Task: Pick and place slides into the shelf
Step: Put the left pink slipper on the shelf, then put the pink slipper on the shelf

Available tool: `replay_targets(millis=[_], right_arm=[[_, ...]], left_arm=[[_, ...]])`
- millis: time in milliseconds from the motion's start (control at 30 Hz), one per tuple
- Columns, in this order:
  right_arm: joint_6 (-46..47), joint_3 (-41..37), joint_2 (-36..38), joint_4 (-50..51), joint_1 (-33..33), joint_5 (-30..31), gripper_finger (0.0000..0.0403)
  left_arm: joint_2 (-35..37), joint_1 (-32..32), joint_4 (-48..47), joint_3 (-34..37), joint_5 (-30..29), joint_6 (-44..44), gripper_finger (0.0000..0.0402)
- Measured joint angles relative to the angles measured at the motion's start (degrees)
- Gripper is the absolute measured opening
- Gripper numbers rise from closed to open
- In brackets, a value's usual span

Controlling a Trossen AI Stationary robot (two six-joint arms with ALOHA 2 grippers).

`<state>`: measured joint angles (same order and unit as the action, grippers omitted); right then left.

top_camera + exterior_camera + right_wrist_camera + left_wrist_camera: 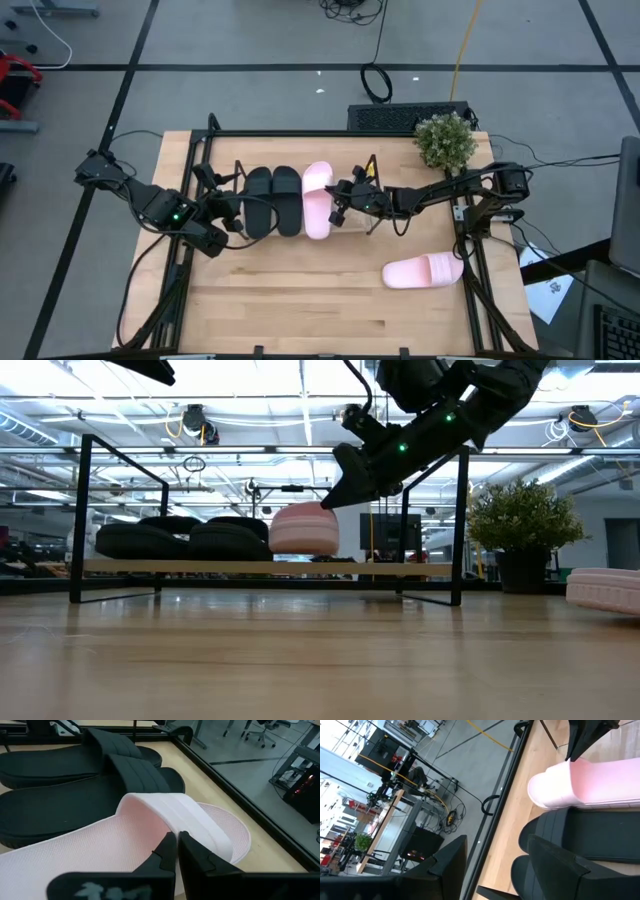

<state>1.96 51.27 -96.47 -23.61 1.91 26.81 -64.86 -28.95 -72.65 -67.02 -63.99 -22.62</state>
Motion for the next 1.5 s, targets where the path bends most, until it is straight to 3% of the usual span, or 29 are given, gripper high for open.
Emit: replay_targets(millis=[1067,1267,1500], right_arm=[[-0.12,0.85,-0.11,-4.31,-0.13,-1.66,0.0116],[-3.96,1.90,0.85,-7.87,-0.73,-1.63,0.0116],[-14.11,8.85,3.94,-6.56,-5.32,-1.36,0.0116]], left_arm=[[0.00,0.00,0.93,0.00,0.02,0.95,0.0216],[0.00,0.00,0.92,0.00,0.02,0.94,0.0216],[0.02,0.00,0.98,-0.04,1.46,0.86,0.0216]])
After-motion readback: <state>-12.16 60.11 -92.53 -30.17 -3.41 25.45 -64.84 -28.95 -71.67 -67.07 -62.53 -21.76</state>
